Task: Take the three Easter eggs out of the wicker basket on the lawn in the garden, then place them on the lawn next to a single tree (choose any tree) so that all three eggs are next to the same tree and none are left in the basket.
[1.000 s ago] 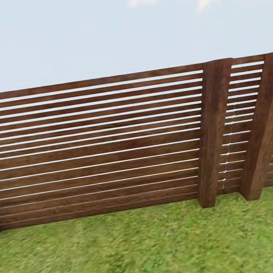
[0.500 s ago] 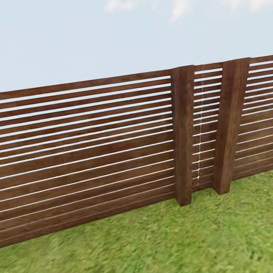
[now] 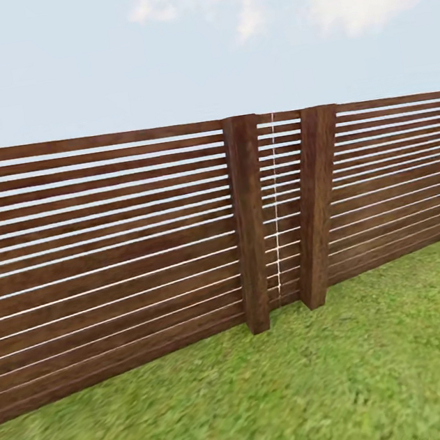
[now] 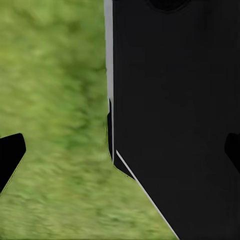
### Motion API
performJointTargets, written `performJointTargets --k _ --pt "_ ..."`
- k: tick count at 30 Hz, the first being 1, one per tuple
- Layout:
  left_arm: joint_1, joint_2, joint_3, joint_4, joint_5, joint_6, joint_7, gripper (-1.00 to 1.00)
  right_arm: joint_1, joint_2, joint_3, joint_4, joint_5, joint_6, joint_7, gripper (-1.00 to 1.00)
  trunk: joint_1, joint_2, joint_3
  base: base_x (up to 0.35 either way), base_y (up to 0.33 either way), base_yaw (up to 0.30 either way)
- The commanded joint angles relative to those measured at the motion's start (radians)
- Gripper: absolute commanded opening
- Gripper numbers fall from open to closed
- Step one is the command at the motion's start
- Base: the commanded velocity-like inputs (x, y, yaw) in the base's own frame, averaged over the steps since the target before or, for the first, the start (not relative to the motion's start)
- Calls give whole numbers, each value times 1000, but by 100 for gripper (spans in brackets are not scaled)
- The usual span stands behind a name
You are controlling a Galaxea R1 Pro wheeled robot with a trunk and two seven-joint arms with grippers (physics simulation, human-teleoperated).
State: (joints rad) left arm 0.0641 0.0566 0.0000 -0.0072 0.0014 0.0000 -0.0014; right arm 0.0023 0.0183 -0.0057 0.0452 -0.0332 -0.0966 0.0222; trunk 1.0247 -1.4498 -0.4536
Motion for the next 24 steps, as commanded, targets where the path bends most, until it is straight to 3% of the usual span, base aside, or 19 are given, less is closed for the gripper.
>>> performJointTargets --k 1,24 --pt "0 0 0 -1 0 0 0 100 -1 0 0 2 -4 -6 2 100 0 0 -1 202 -222 -289" --pt "0 -1 1 -1 0 0 0 100 -1 0 0 2 -4 -6 2 100 0 0 -1 203 -232 -288"
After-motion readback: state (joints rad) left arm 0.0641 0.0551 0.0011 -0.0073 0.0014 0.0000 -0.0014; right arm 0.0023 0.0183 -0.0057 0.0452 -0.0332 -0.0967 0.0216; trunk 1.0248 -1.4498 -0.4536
